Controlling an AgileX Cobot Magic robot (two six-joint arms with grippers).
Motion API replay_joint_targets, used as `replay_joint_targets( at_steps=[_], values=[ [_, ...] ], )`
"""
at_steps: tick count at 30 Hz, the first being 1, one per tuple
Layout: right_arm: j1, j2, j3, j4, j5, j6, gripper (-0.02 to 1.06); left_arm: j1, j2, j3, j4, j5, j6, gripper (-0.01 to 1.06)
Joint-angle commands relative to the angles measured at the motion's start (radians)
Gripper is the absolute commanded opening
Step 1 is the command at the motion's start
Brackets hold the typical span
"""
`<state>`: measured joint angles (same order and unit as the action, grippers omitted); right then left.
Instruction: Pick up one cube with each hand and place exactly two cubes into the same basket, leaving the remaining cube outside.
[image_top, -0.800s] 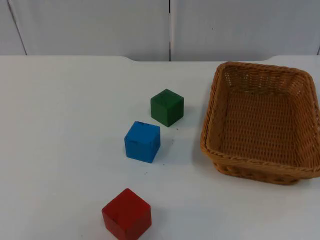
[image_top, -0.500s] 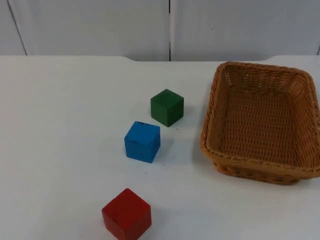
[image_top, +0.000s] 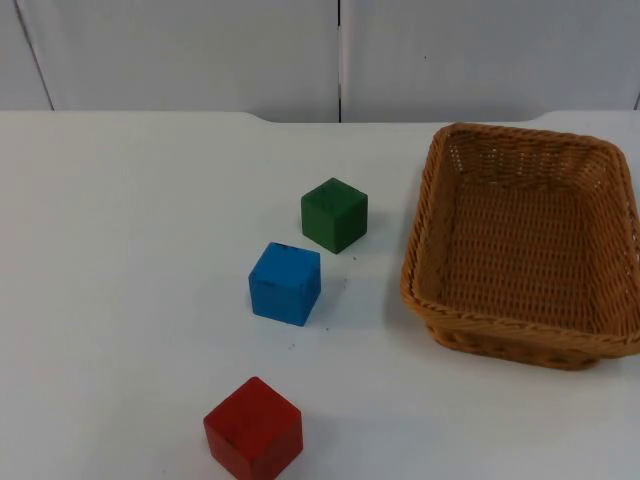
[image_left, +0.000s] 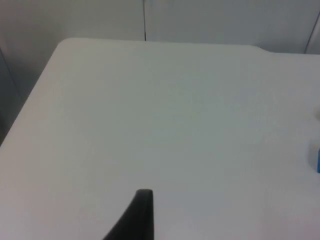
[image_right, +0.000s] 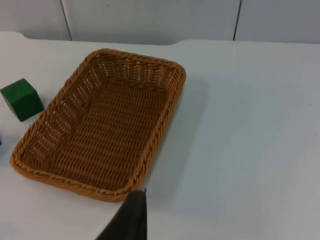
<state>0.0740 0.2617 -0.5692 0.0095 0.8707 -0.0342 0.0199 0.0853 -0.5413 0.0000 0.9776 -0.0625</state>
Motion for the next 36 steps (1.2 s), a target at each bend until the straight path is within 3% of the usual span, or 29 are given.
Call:
replay_joint_targets(
  at_steps=[1,19,36],
  values=[
    [-0.006,0.034,-0.014,0.009,-0.033,-0.007,1.05,0.004,0.014,-0.005,-0.012,-0.029,-0.002,1.05],
    [-0.006,0.352,-0.172,0.020,-0.142,-0.033,1.05,0.004,0.106,-0.007,-0.034,-0.077,-0.002,1.05],
    [-0.006,0.595,-0.297,0.022,-0.179,-0.067,1.05,0.004,0.256,-0.151,-0.048,-0.101,0.014,1.05]
  ],
)
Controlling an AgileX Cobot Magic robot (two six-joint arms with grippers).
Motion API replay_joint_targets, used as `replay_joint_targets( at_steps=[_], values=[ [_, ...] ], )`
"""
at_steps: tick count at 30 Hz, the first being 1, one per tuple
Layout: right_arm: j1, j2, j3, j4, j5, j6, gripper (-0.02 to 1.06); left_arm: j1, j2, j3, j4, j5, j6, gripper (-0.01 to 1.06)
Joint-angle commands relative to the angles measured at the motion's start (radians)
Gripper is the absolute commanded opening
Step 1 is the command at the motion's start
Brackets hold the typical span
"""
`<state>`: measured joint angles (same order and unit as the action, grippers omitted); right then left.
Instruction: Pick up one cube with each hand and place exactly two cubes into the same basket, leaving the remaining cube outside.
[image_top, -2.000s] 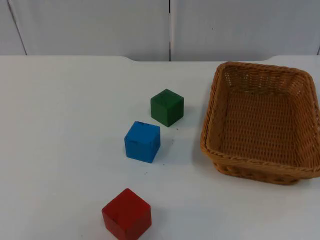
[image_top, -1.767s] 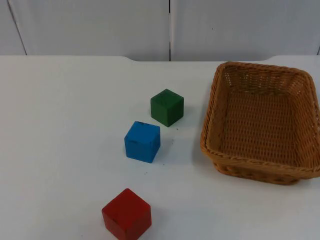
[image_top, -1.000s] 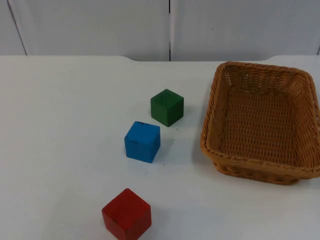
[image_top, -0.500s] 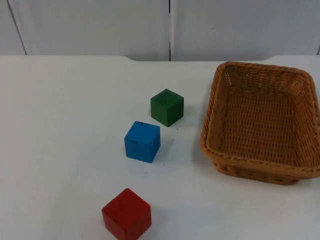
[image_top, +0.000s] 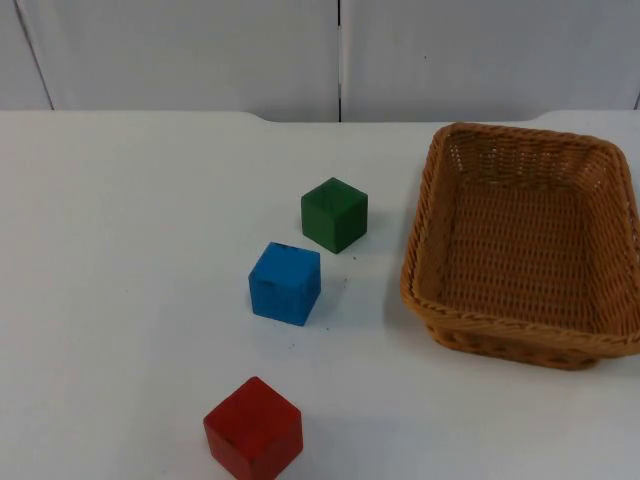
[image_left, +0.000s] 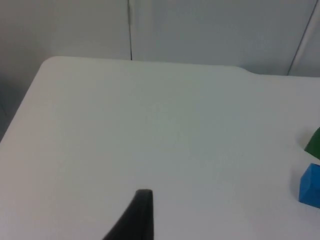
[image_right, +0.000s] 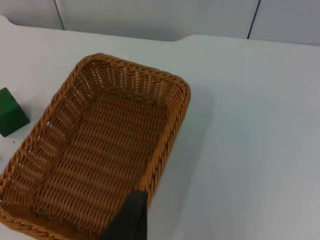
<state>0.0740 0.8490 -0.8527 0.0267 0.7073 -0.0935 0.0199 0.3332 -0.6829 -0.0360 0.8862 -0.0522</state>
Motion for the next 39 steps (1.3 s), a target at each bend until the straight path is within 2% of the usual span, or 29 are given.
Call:
replay_joint_targets(
  at_steps=[1,6,13,16,20,21,26,28,32,35,39],
  values=[
    [-0.006,0.033,-0.030,0.005,-0.015,-0.008,1.05,0.004,0.024,-0.014,-0.014,-0.010,0.004,1.05],
    [-0.006,0.091,-0.091,0.005,-0.016,-0.008,1.05,0.004,0.070,-0.020,-0.027,-0.012,0.006,1.05],
    [-0.006,0.186,-0.182,0.010,-0.016,-0.009,1.05,0.004,0.163,-0.020,-0.089,-0.037,0.077,1.05],
    [-0.006,0.238,-0.221,0.034,-0.016,-0.046,1.05,0.004,0.209,-0.020,-0.123,-0.060,0.120,1.05],
    [-0.004,0.321,-0.272,0.139,-0.016,-0.162,1.05,0.004,0.299,-0.020,-0.208,-0.109,0.217,1.05],
    [-0.004,0.321,-0.272,0.139,-0.016,-0.162,1.05,0.004,0.299,-0.020,-0.208,-0.109,0.217,1.05],
    [-0.004,0.431,-0.323,0.321,0.006,-0.323,1.05,0.004,0.419,-0.022,-0.346,-0.151,0.381,1.05],
    [-0.004,0.449,-0.332,0.342,0.009,-0.350,1.05,0.004,0.445,-0.022,-0.371,-0.161,0.418,1.05],
    [0.033,0.511,-0.369,0.368,0.017,-0.396,1.05,0.004,0.523,-0.022,-0.433,-0.198,0.496,1.05],
    [0.124,0.587,-0.436,0.362,0.017,-0.399,1.05,0.004,0.603,-0.024,-0.497,-0.212,0.588,1.05],
    [0.207,0.666,-0.506,0.361,0.019,-0.424,1.05,0.001,0.646,-0.024,-0.541,-0.212,0.647,1.05]
  ],
)
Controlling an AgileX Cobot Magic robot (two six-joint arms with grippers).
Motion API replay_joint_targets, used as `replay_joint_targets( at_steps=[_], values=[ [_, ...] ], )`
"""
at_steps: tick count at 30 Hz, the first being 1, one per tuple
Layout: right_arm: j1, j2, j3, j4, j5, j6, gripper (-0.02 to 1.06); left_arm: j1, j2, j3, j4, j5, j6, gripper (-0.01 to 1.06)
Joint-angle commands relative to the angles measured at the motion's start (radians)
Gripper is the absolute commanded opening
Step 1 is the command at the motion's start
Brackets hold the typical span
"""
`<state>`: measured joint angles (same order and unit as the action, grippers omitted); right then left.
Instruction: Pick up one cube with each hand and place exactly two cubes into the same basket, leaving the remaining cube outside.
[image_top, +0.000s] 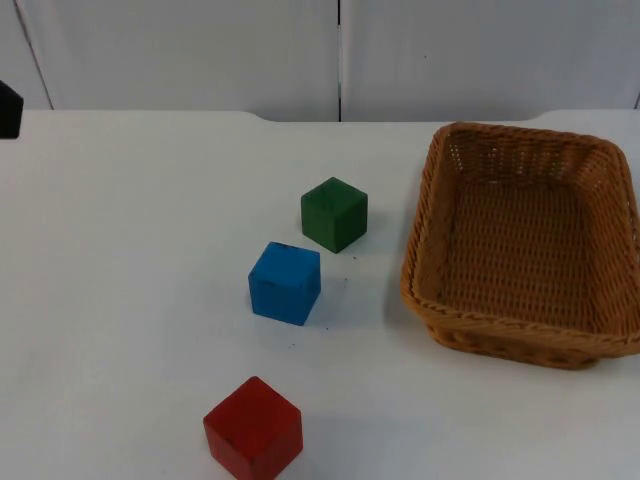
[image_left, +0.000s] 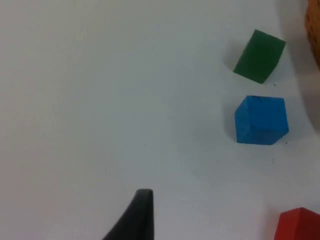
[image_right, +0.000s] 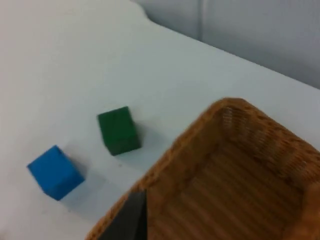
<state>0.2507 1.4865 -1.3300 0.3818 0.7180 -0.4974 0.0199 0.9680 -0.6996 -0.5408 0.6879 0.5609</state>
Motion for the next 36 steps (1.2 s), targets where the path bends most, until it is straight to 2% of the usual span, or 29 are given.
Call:
replay_joint_targets(
  at_steps=[1,9,13,17,26,32,36],
  values=[
    [0.055,0.051,-0.052,0.005,0.010,-0.020,1.05,-0.003,0.020,-0.007,-0.047,-0.014,0.045,1.05],
    [0.183,0.225,-0.235,-0.018,0.092,-0.041,1.05,-0.103,0.050,-0.007,-0.045,-0.023,0.060,1.05],
    [0.251,0.340,-0.351,-0.018,0.154,-0.055,1.05,-0.188,0.079,-0.007,-0.043,-0.032,0.060,1.05],
    [0.296,0.420,-0.422,-0.018,0.183,-0.101,1.05,-0.246,0.112,-0.007,-0.038,-0.037,0.049,1.05],
    [0.384,0.588,-0.542,-0.060,0.212,-0.174,1.05,-0.399,0.234,-0.046,0.150,-0.043,-0.120,1.05],
    [0.400,0.650,-0.566,-0.058,0.207,-0.201,1.05,-0.486,0.305,-0.086,0.262,-0.042,-0.200,1.05],
    [0.400,0.697,-0.582,-0.053,0.199,-0.224,1.05,-0.569,0.382,-0.128,0.394,-0.039,-0.307,1.05]
  ],
)
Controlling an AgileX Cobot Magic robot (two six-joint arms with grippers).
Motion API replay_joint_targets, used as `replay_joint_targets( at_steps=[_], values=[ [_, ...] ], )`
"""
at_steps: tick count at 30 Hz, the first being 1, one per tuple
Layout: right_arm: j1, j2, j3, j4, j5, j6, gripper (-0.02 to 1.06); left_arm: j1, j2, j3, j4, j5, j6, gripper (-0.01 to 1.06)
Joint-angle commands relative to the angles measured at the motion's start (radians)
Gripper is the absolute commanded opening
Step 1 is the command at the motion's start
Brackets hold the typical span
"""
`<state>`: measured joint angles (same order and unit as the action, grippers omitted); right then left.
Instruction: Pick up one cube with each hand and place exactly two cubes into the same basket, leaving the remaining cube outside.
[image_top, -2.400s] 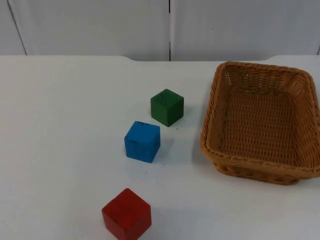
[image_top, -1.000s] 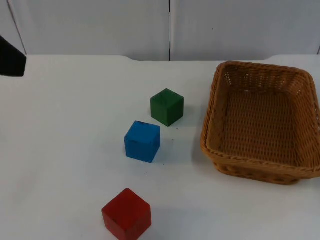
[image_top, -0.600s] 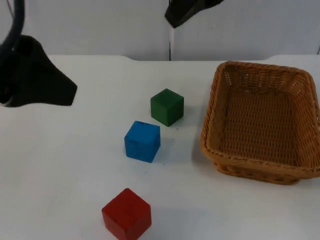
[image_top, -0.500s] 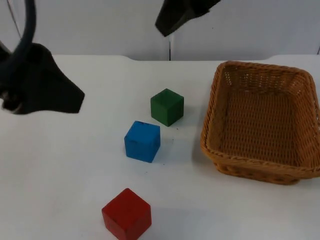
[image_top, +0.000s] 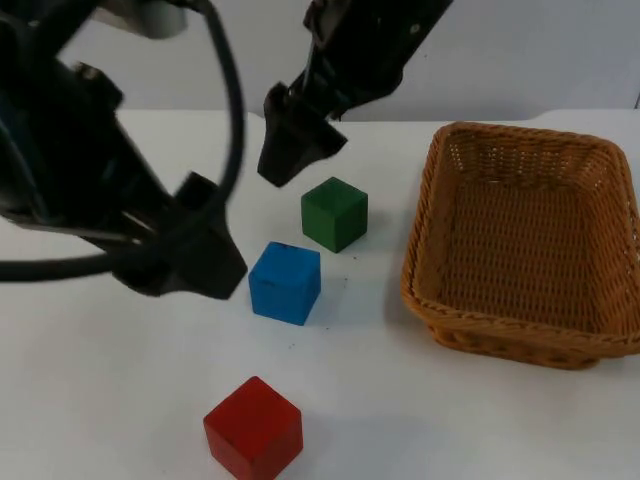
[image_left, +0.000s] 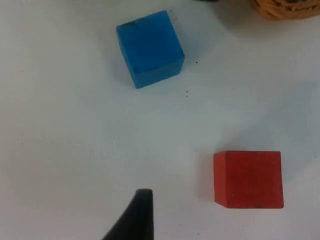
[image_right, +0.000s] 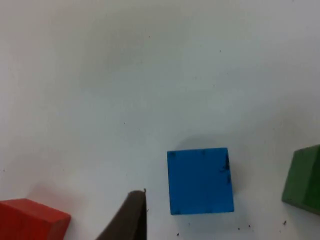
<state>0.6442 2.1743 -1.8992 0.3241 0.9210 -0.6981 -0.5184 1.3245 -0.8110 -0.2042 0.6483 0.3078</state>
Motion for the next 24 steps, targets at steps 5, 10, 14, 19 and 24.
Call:
replay_joint_targets(
  at_steps=[5,10,14,19,24],
  values=[
    [0.006,0.049,-0.017,0.020,-0.014,-0.078,1.05,-0.111,0.113,-0.025,0.177,-0.004,-0.138,1.05],
    [0.008,0.077,-0.017,0.021,-0.036,-0.080,1.05,-0.149,0.194,-0.025,0.222,-0.026,-0.189,1.05],
    [0.008,0.108,-0.017,0.019,-0.049,-0.086,1.05,-0.156,0.246,-0.027,0.223,-0.044,-0.193,1.05],
    [0.008,0.142,-0.017,0.021,-0.076,-0.108,1.05,-0.156,0.305,-0.027,0.220,-0.071,-0.201,1.05],
    [0.008,0.178,-0.017,0.019,-0.097,-0.125,1.05,-0.156,0.352,-0.027,0.191,-0.113,-0.201,1.05]
  ],
)
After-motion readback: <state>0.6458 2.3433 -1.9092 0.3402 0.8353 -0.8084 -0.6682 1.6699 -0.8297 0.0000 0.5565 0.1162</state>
